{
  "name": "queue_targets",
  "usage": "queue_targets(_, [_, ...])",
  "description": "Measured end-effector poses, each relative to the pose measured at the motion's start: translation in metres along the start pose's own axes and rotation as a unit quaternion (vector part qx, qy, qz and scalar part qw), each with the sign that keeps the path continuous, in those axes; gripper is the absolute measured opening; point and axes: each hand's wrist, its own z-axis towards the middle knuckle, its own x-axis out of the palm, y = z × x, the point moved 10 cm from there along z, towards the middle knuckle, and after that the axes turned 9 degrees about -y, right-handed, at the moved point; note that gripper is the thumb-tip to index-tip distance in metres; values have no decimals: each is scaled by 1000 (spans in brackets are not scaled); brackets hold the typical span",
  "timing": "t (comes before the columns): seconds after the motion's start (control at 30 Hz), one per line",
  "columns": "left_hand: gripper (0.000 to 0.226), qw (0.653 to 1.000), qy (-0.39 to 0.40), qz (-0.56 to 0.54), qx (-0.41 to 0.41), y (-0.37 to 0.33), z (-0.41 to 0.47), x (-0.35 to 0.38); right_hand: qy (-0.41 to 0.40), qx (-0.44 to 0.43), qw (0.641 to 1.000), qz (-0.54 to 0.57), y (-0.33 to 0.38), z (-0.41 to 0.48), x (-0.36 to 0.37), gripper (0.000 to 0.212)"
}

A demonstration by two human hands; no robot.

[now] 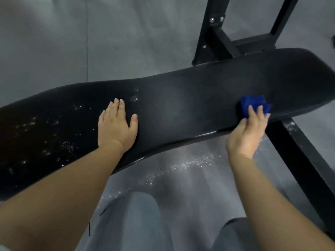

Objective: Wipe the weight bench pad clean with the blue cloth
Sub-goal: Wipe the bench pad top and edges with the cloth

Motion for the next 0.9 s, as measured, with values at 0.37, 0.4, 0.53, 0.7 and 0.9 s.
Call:
queue_targets(0.37, [68, 1000, 11, -23, 0, 2, -2, 2, 17, 135, 970, 202, 104, -205, 55, 52])
queue_targets(0.4, [68, 1000, 14, -20, 1, 2, -3, 3, 29, 129, 969, 208, 104, -209, 57, 53])
queue_targets(0.53, [68, 999, 20, -29, 7, 4, -1, 7, -23, 147, 971, 188, 70, -159, 45, 52])
queue_targets(0.7, [70, 999, 6, -37, 13, 4, -1, 9, -124, 273, 929, 218, 27, -107, 33, 51])
queue_targets(0.9, [72, 999, 8, -40, 20, 4, -1, 8, -45, 302, 924, 230, 82, -246, 66, 56])
